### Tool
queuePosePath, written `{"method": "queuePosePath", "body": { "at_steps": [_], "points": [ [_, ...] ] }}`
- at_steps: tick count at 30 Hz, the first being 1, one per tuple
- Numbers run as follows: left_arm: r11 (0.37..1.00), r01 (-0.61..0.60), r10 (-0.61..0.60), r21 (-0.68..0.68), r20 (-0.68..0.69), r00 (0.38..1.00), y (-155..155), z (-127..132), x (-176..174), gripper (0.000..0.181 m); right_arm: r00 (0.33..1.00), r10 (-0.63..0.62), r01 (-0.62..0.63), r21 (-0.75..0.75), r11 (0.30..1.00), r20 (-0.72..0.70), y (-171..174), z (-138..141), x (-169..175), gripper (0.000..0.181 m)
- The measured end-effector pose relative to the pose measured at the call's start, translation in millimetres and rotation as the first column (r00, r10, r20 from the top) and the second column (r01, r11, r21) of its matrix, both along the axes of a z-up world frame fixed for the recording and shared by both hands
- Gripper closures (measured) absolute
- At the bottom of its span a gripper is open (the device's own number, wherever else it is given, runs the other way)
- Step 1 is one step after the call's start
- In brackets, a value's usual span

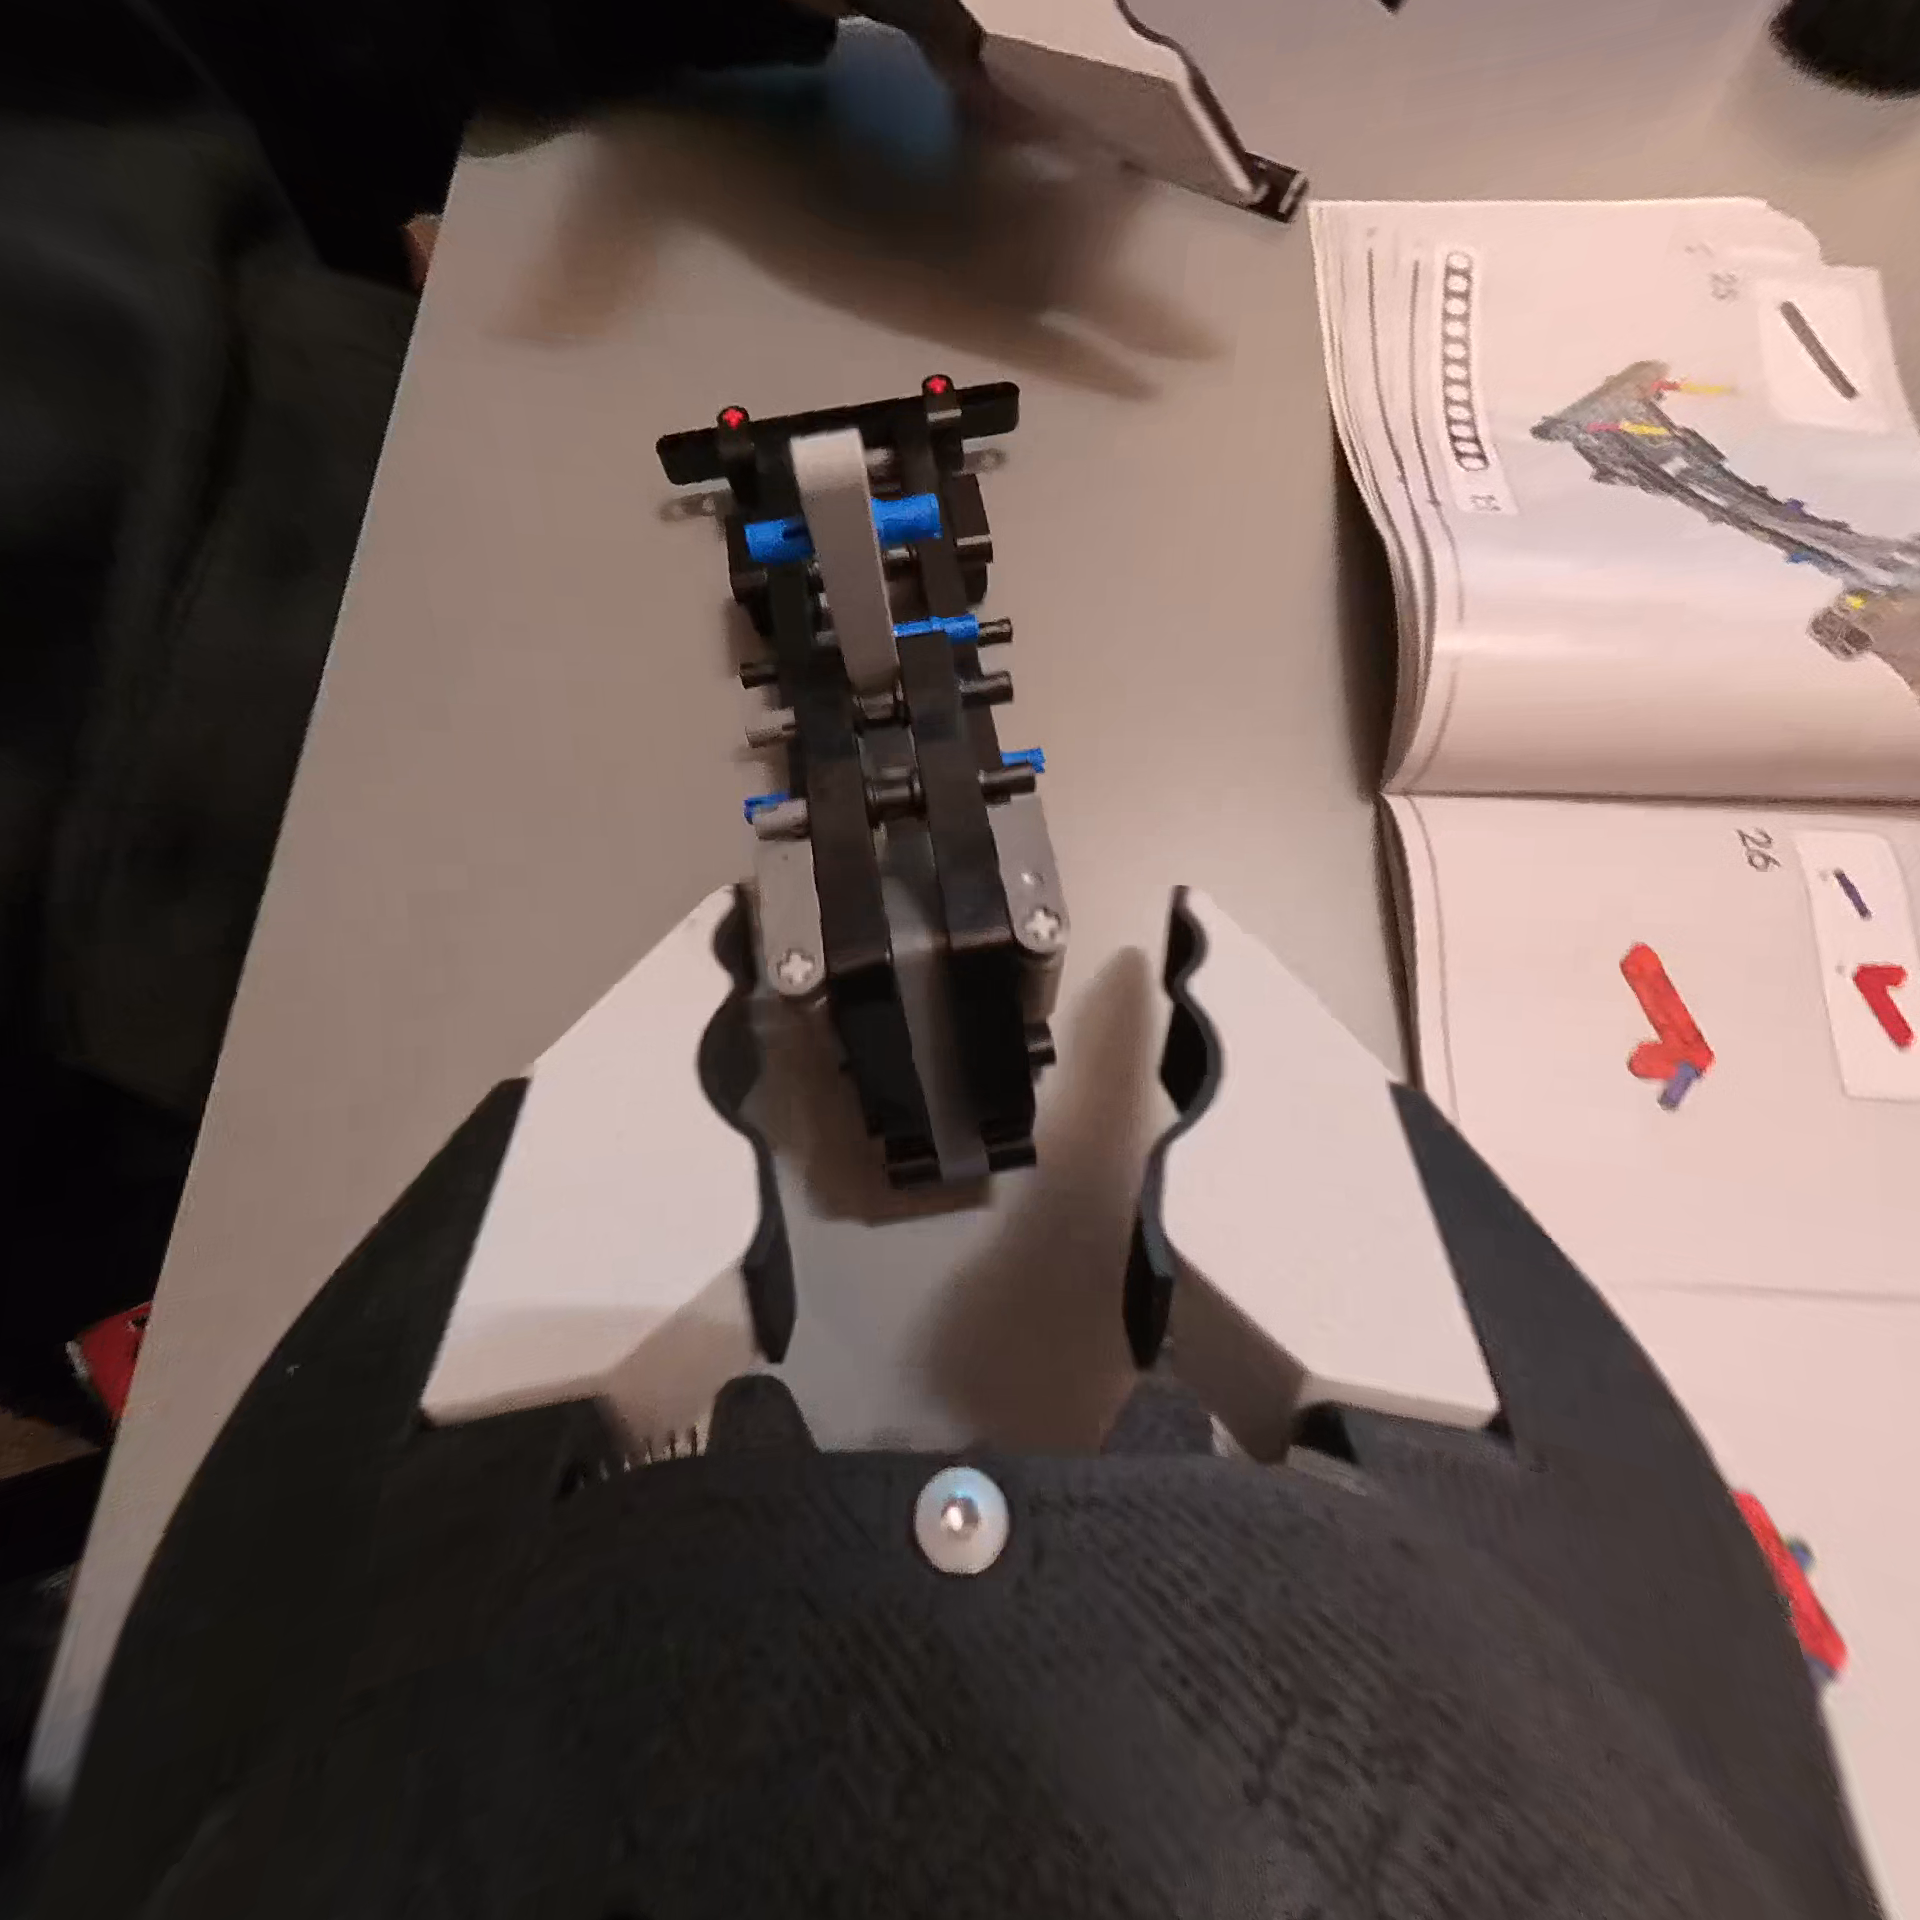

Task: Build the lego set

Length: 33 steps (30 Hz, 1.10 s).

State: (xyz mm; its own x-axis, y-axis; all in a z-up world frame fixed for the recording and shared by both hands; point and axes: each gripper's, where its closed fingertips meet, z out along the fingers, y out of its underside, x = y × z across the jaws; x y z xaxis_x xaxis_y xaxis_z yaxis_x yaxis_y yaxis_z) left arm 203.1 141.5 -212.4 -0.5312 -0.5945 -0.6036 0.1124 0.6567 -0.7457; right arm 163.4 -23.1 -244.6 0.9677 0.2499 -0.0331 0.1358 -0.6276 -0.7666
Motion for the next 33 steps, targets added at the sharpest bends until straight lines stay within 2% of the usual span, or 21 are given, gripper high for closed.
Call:
{"method": "queuePosePath", "body": {
  "at_steps": [2, 6, 9, 14, 17, 25, 27, 30, 33],
  "points": [
    [1.0, -0.014, 0.014, 0.007, 0.0, 1.0, 1, -1, 2, 0.152, 0.999, 0.037, -0.037, 0.007, 0.999, 0.01, 3, -2, -5, 0.134],
    [0.999, -0.032, 0.032, 0.001, 0.005, 0.999, 4, 1, 5, 0.152, 0.999, 0.027, -0.027, 0.007, 1.0, 0.028, -8, -2, -1, 0.135],
    [0.999, -0.044, 0.044, -0.003, 0.011, 0.999, 9, 2, 6, 0.152, 0.999, -0.015, 0.015, 0.004, 1.0, 0.028, -31, -2, 7, 0.135],
    [0.998, -0.065, 0.066, -0.023, 0.017, 0.998, 21, 5, 9, 0.153, 0.982, -0.183, 0.183, -0.003, 0.983, 0.041, -88, -2, 36, 0.134],
    [0.997, -0.067, 0.068, -0.032, 0.019, 0.998, 23, 5, 11, 0.153, 0.961, -0.277, 0.277, 0.021, 0.961, 0.023, -108, -1, 51, 0.135],
    [0.996, -0.089, 0.089, -0.002, 0.069, 0.994, 21, 6, 18, 0.153, 0.954, -0.292, 0.29, 0.04, 0.956, 0.06, -103, -2, 60, 0.133],
    [0.995, -0.104, 0.103, 0.01, 0.093, 0.99, 25, 7, 18, 0.153, 0.955, -0.293, 0.292, 0.029, 0.956, 0.054, -100, 0, 58, 0.12],
    [0.992, -0.12, 0.115, 0.033, 0.117, 0.986, 28, 6, 18, 0.154, 0.955, -0.295, 0.294, 0.028, 0.955, 0.019, -95, 7, 56, 0.116],
    [0.989, -0.127, 0.117, 0.073, 0.136, 0.984, 26, 3, 19, 0.154, 0.953, -0.304, 0.302, -0.075, 0.95, -0.019, -98, -2, 58, 0.114]
  ]
}}
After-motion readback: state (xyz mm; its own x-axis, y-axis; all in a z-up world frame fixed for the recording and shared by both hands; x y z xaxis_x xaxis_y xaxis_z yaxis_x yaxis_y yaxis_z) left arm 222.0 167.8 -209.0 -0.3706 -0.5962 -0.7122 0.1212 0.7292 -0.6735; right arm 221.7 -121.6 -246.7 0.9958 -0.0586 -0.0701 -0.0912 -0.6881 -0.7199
